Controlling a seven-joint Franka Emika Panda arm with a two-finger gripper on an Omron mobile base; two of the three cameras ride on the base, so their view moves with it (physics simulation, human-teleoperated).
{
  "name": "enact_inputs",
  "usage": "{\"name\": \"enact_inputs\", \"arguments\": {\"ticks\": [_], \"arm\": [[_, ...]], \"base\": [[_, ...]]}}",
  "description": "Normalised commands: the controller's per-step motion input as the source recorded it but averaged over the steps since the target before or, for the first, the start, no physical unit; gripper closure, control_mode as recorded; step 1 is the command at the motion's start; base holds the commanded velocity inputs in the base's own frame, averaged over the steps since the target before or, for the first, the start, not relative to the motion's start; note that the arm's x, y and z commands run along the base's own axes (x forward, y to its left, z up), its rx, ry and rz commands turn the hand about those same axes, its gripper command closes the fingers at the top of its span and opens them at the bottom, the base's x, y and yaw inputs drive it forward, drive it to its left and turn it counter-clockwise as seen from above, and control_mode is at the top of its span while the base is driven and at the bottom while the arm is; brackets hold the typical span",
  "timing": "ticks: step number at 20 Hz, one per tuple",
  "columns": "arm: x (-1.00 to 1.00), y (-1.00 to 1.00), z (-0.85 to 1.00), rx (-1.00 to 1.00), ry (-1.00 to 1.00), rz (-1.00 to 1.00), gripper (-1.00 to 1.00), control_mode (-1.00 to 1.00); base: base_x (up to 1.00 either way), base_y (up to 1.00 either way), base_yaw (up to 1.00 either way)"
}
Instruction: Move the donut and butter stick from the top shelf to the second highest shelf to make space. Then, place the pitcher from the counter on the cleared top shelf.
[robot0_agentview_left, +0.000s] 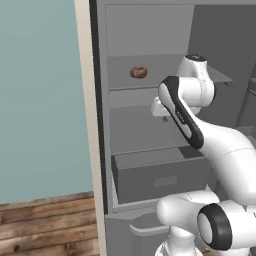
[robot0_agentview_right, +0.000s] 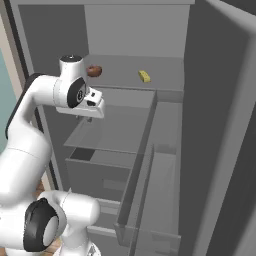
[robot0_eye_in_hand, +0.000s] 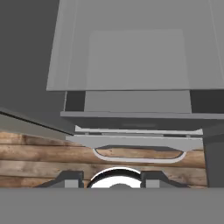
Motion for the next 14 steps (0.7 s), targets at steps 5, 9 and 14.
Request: {"name": "enact_inputs", "arguments": {"ticks": [5, 9, 14], "arm": [[-0.02, 0.00, -0.04, 0.00, -0.07, 0.05, -1.00, -1.00], [-0.15, -0.06, 0.10, 0.00, -0.23, 0.09, -1.00, -1.00], [-0.16, -0.09, 0.30, 0.00, -0.31, 0.07, -1.00, -1.00]], "base": [[0.00, 0.00, 0.00], [0.00, 0.00, 0.00], [0.00, 0.00, 0.00]]}}
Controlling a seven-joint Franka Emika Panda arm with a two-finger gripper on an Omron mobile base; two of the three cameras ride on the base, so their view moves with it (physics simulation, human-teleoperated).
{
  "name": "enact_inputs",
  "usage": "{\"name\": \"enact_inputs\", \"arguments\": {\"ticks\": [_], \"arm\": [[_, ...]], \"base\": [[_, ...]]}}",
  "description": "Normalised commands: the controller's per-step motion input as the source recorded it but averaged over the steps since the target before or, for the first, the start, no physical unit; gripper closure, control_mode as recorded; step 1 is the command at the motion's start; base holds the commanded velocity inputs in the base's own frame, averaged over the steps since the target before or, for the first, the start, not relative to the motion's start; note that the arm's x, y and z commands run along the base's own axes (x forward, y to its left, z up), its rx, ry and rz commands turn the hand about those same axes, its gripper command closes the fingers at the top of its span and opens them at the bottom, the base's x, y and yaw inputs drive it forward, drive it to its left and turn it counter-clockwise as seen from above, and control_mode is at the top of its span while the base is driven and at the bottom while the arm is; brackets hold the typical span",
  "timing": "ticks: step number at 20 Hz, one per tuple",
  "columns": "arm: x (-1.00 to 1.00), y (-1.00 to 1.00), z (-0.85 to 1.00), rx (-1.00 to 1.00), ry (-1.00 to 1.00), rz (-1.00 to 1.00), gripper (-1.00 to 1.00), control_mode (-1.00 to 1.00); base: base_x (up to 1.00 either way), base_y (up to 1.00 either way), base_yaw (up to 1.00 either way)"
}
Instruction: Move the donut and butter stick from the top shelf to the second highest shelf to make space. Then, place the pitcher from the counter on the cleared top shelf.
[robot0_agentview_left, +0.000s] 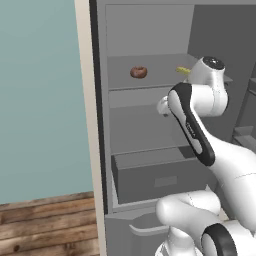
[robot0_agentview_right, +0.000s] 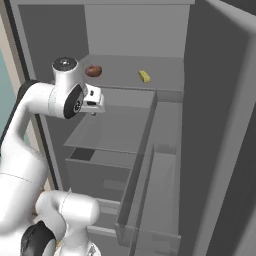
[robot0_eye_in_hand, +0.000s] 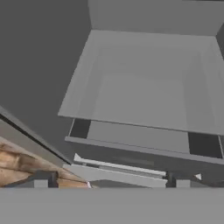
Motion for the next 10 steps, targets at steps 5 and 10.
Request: {"name": "enact_inputs", "arguments": {"ticks": [5, 10], "arm": [[-0.06, -0.01, 0.44, 0.00, -0.30, 0.01, -1.00, -1.00], [0.00, 0.00, 0.57, 0.00, -0.26, 0.00, -1.00, -1.00]], "base": [[0.00, 0.00, 0.00], [0.00, 0.00, 0.00]]}}
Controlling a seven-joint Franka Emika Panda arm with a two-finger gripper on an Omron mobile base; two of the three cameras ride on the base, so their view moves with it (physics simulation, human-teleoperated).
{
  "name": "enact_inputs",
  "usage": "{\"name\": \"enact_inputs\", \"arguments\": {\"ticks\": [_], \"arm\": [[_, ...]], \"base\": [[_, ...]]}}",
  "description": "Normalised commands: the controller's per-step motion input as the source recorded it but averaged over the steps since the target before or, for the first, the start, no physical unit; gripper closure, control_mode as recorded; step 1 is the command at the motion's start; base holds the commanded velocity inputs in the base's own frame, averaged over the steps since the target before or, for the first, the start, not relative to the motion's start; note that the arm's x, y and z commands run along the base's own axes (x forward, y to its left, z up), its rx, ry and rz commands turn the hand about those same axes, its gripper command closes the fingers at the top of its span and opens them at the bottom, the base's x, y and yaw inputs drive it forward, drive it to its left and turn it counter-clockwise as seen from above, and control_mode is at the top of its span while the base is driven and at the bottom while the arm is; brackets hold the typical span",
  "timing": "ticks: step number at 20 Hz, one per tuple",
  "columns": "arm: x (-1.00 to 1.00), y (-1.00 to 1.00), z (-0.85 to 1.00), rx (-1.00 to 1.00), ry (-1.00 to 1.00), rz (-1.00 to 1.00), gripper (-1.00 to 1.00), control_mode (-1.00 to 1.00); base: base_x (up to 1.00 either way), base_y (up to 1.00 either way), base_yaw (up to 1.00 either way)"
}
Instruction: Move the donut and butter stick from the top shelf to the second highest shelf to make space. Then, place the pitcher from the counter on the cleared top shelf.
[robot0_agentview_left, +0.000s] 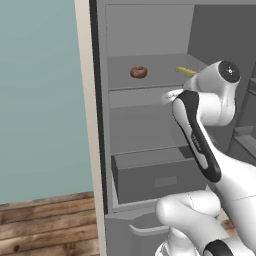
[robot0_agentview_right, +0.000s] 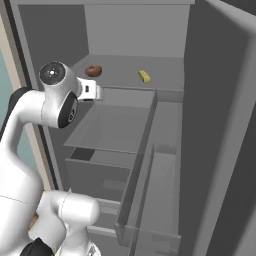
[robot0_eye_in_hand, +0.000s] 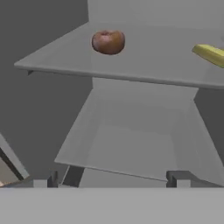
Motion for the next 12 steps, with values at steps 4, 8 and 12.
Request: {"name": "enact_inputs", "arguments": {"ticks": [4, 8, 12], "arm": [[0.00, 0.00, 0.65, 0.08, -0.18, 0.00, -1.00, -1.00], [0.00, 0.00, 0.52, 0.09, -0.05, 0.01, -1.00, -1.00], [0.00, 0.00, 0.28, 0.08, 0.00, 0.03, -1.00, -1.00]], "base": [[0.00, 0.00, 0.00], [0.00, 0.00, 0.00], [0.00, 0.00, 0.00]]}}
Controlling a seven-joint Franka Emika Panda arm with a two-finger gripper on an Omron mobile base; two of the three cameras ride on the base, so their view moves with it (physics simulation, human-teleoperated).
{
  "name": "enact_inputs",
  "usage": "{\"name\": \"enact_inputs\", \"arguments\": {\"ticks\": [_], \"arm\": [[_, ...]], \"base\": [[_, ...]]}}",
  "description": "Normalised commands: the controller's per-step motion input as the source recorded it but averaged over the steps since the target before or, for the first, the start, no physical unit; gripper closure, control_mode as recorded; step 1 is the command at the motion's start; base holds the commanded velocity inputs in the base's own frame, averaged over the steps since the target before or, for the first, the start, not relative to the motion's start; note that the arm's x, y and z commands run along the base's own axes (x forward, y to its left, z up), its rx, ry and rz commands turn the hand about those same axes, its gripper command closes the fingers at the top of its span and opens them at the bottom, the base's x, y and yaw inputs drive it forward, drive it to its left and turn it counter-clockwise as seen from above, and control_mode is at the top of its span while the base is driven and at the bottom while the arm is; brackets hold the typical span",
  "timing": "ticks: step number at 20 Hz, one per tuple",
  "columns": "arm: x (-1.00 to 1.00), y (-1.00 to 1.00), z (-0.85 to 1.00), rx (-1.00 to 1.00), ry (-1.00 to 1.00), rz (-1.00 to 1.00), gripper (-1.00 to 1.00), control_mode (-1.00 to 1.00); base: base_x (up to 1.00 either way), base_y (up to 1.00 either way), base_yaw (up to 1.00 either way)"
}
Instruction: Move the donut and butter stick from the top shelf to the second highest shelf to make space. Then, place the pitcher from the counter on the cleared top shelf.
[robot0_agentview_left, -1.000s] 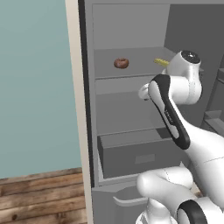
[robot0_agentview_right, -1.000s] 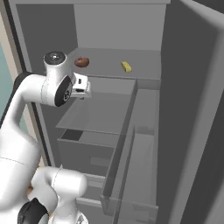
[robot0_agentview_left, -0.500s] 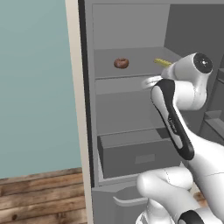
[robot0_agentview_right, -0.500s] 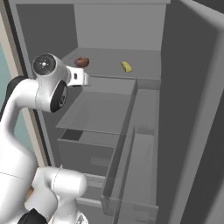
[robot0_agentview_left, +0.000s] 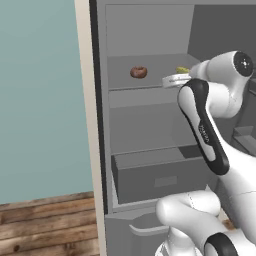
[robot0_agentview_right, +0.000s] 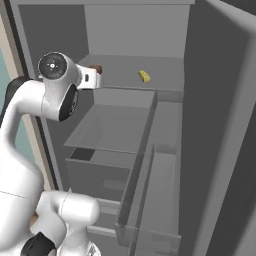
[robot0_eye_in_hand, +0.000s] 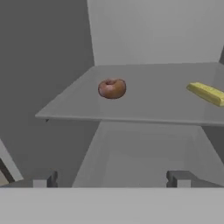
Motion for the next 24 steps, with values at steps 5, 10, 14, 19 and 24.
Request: {"name": "enact_inputs", "arguments": {"ticks": [5, 10, 14, 19, 24], "arm": [[0.10, 0.05, 0.09, 0.02, 0.01, 0.07, -1.00, -1.00], [0.33, 0.07, 0.00, 0.00, 0.09, 0.09, -1.00, -1.00], [0.43, 0.10, 0.00, 0.00, 0.10, 0.09, -1.00, -1.00], [0.53, 0.02, -0.03, 0.00, 0.11, 0.08, -1.00, -1.00], [0.57, 0.00, -0.11, 0.00, 0.11, 0.05, -1.00, -1.00]], "base": [[0.00, 0.00, 0.00], [0.00, 0.00, 0.00], [0.00, 0.00, 0.00], [0.00, 0.00, 0.00], [0.00, 0.00, 0.00]]}}
